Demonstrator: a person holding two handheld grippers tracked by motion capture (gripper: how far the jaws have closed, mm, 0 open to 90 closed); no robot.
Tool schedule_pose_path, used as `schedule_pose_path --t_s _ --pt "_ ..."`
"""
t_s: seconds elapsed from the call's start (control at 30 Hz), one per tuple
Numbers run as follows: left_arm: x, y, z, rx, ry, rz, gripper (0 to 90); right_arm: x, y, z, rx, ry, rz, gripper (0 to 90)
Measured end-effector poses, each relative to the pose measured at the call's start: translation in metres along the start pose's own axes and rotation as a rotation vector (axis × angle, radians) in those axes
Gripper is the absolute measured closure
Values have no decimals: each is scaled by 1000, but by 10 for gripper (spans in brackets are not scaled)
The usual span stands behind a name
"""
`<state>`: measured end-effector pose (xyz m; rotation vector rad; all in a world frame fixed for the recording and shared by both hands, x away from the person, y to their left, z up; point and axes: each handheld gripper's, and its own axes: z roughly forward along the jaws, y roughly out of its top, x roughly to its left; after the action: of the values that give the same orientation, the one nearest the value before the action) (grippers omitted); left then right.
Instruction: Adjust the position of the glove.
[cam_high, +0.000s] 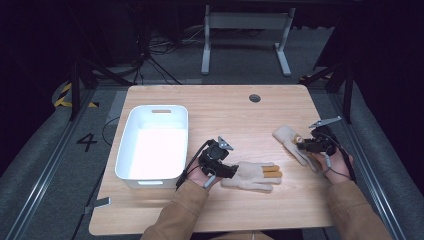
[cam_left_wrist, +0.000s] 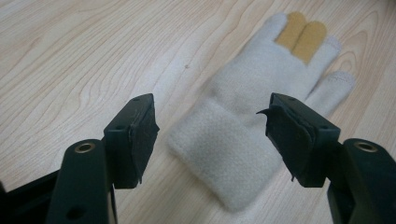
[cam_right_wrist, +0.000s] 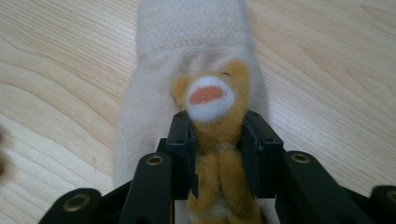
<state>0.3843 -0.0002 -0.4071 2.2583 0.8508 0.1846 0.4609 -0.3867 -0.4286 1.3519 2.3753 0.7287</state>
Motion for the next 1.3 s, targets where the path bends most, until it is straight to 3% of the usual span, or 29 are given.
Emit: schedule_pose_path --t_s 0.5,0.93,1.3 --pt "0 1 -4 -14 2 1 339 12 13 -35 -96 -3 -76 677" --pt "1 1 -7 -28 2 -3 338 28 21 -54 -139 20 -132 676" --pt "2 1 -10 -38 5 -2 338 45 29 -65 -159 119 -194 675"
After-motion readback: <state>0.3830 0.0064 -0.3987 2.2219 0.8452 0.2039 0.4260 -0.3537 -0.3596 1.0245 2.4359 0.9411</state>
